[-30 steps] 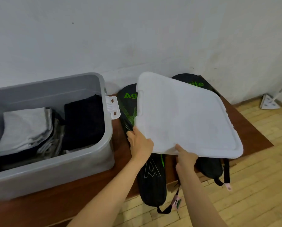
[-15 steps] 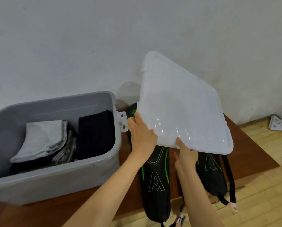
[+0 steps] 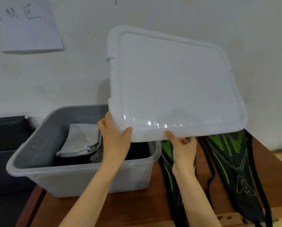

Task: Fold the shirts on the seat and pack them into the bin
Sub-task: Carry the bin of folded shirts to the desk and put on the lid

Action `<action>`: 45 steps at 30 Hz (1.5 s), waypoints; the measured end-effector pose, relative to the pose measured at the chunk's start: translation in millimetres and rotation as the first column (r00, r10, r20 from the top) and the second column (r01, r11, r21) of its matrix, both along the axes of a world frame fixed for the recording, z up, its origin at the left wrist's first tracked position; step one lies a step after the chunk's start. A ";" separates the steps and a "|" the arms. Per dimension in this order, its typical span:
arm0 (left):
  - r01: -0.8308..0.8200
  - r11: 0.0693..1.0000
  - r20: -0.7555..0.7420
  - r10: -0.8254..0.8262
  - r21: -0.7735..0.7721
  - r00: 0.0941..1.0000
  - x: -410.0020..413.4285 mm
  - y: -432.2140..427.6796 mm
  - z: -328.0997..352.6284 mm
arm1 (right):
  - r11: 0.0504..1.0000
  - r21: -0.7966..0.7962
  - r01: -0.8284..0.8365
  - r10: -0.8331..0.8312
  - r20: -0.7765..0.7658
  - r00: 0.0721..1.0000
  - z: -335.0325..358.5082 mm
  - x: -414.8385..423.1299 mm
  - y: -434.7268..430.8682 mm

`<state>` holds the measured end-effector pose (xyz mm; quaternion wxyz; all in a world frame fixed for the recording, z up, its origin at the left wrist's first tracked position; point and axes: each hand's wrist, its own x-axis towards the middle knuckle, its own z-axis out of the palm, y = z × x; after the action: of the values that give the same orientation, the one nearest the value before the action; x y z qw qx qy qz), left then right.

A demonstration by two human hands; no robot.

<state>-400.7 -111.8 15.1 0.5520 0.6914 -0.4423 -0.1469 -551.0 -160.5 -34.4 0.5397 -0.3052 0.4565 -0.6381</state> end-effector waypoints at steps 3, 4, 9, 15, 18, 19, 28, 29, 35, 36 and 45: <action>-0.036 0.999 -0.045 0.036 0.000 0.998 46.1 23.0 2.6 | 0.997 -0.029 -0.066 0.064 -0.044 0.997 7.7 39.1 22.1; -0.041 0.999 -0.052 0.040 -0.005 0.998 62.5 30.6 3.7 | 0.996 -0.036 -0.085 0.083 -0.060 0.995 8.8 54.0 29.8; -0.022 1.000 -0.094 0.021 -0.002 0.995 152.8 69.9 -3.2 | 0.985 -0.071 -0.159 0.152 -0.088 0.984 7.3 131.3 72.6; -0.005 0.997 -0.207 0.021 0.079 0.978 245.4 110.1 -36.9 | 0.985 -0.011 -0.172 0.170 -0.091 0.981 -2.3 210.6 128.5; 0.007 0.992 -0.297 0.030 0.122 0.954 279.8 122.4 -53.4 | 0.984 0.041 -0.171 0.174 -0.086 0.981 -8.2 238.4 152.3; 0.011 0.991 -0.317 0.032 0.133 0.948 287.1 125.4 -55.0 | 0.984 0.049 -0.169 0.173 -0.099 0.980 -9.9 245.1 156.5; 0.056 0.972 -0.406 0.043 0.228 0.913 323.8 126.9 -66.5 | 0.960 0.160 -0.228 0.254 -0.165 0.953 -29.5 268.8 164.7; 0.062 0.969 -0.417 0.043 0.237 0.908 327.1 126.3 -66.3 | 0.952 0.179 -0.250 0.280 -0.171 0.945 -28.4 270.7 165.0; 0.083 0.973 -0.421 0.017 0.218 0.907 335.2 136.8 -73.3 | 0.901 0.246 -0.357 0.430 -0.411 0.804 -22.0 253.8 174.4; 0.080 0.976 -0.413 0.012 0.204 0.910 336.2 139.7 -75.1 | 0.897 0.255 -0.361 0.441 -0.544 0.714 -21.2 248.6 175.8; -0.020 0.991 -0.377 0.069 0.133 0.924 335.7 155.6 -89.7 | 0.921 -0.140 -0.362 -0.109 -0.988 0.105 -40.3 246.1 138.2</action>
<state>-64.9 43.8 -74.6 0.5855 0.6932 -0.3009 -0.2933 -304.9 -22.3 -74.7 0.0887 -0.7794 0.5472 -0.2920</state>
